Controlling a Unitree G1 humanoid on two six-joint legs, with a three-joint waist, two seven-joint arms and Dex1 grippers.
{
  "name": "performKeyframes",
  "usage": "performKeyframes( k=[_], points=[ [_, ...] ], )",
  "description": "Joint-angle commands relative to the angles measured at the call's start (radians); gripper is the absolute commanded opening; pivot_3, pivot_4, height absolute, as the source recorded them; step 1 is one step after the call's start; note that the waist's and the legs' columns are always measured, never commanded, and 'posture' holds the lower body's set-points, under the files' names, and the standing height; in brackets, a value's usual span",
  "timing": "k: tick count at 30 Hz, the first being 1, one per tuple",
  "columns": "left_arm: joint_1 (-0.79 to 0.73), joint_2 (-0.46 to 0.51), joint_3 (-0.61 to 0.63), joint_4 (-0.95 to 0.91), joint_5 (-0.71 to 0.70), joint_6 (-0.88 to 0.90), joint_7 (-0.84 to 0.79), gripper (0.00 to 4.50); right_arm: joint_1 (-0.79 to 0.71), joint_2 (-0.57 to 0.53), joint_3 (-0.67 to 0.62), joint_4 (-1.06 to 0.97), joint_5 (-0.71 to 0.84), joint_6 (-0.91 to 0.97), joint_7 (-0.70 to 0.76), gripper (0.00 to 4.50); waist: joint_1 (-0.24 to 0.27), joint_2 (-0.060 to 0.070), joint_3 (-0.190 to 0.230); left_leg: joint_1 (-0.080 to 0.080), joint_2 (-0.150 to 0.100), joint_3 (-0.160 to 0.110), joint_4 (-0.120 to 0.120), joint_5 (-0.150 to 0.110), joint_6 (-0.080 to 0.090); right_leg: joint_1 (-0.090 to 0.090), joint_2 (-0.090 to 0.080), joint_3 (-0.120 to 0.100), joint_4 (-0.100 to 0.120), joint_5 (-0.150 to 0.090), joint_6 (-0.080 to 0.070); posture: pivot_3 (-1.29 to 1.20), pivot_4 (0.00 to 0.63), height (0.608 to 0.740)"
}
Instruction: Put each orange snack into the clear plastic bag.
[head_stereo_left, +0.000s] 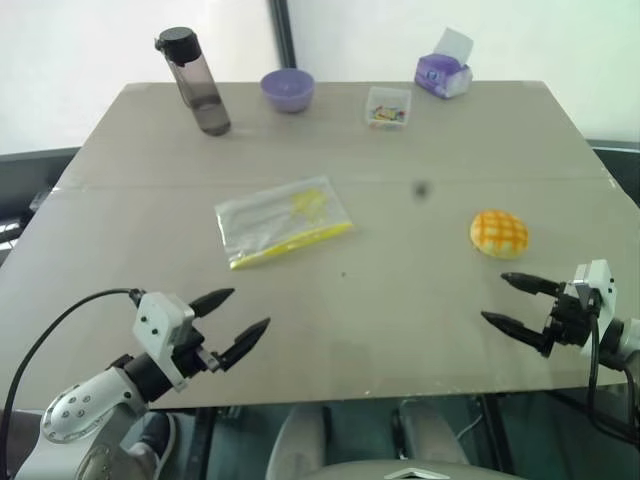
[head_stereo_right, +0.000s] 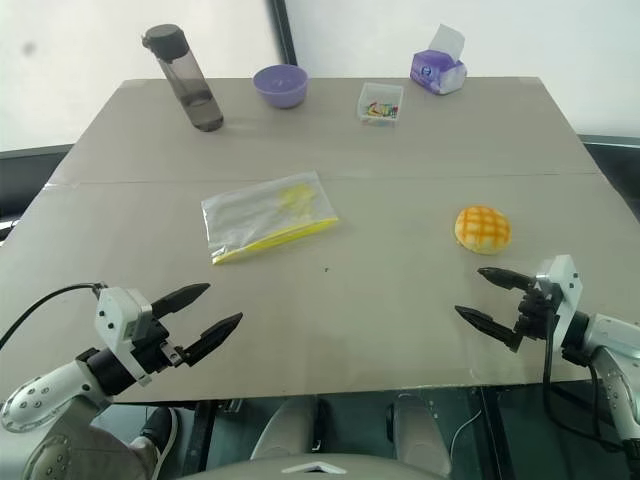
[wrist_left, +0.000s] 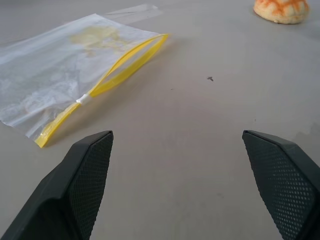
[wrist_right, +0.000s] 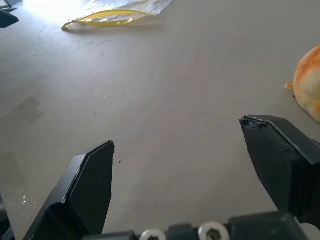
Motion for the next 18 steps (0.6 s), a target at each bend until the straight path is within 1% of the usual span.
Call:
performKeyframes(
  k=[1, 6, 9, 12, 15, 17, 18],
  points=[
    [0.007, 0.002, 0.021, -0.012, -0.011, -0.017, -0.006, 4.40, -0.008, 0.003, -0.020, -0.019, 0.015, 0.006, -0.006, 4.47, 0.000, 0.000, 0.000, 0.000, 0.000, 0.000, 0.000, 0.000, 0.000, 0.000, 0.000, 0.000, 0.000, 0.000, 0.000, 0.00, 0.150, 0.740],
    [0.016, 0.000, 0.019, -0.013, -0.005, -0.025, -0.007, 4.40, -0.009, 0.004, -0.018, -0.028, 0.031, 0.022, 0.005, 4.47, 0.000, 0.000, 0.000, 0.000, 0.000, 0.000, 0.000, 0.000, 0.000, 0.000, 0.000, 0.000, 0.000, 0.000, 0.000, 0.00, 0.150, 0.740],
    [0.015, -0.003, 0.021, -0.009, -0.001, -0.029, -0.001, 4.40, -0.007, -0.001, -0.009, -0.078, 0.074, 0.065, 0.022, 4.47, 0.000, 0.000, 0.000, 0.000, 0.000, 0.000, 0.000, 0.000, 0.000, 0.000, 0.000, 0.000, 0.000, 0.000, 0.000, 0.00, 0.150, 0.740],
    [-0.014, -0.010, 0.016, 0.002, 0.006, -0.026, 0.025, 4.40, -0.007, 0.009, 0.000, -0.168, 0.121, 0.083, 0.029, 4.47, 0.000, 0.000, 0.000, 0.000, 0.000, 0.000, 0.000, 0.000, 0.000, 0.000, 0.000, 0.000, 0.001, 0.000, 0.000, 0.00, 0.150, 0.740],
    [-0.050, -0.017, 0.017, 0.011, -0.009, -0.001, 0.056, 4.40, -0.038, 0.022, -0.007, -0.265, 0.230, 0.177, -0.023, 4.47, 0.000, 0.000, 0.000, 0.000, 0.000, -0.001, 0.000, 0.000, 0.000, 0.000, 0.000, 0.000, 0.002, 0.000, 0.000, 0.00, 0.150, 0.740],
    [-0.074, -0.019, 0.021, 0.031, 0.003, 0.007, 0.083, 4.40, -0.049, 0.018, -0.002, -0.322, 0.262, 0.208, -0.038, 4.47, 0.000, 0.000, 0.000, 0.000, 0.000, -0.001, 0.001, 0.000, 0.000, 0.000, 0.000, 0.000, 0.002, 0.000, 0.000, 0.00, 0.150, 0.740],
    [-0.085, -0.024, 0.030, 0.038, -0.023, 0.031, 0.095, 4.40, -0.053, 0.018, 0.003, -0.347, 0.267, 0.218, -0.051, 4.47, 0.001, 0.000, 0.000, 0.001, 0.000, -0.001, 0.001, 0.000, 0.000, 0.000, 0.000, 0.000, 0.002, 0.000, 0.000, 0.00, 0.150, 0.740]
  ],
)
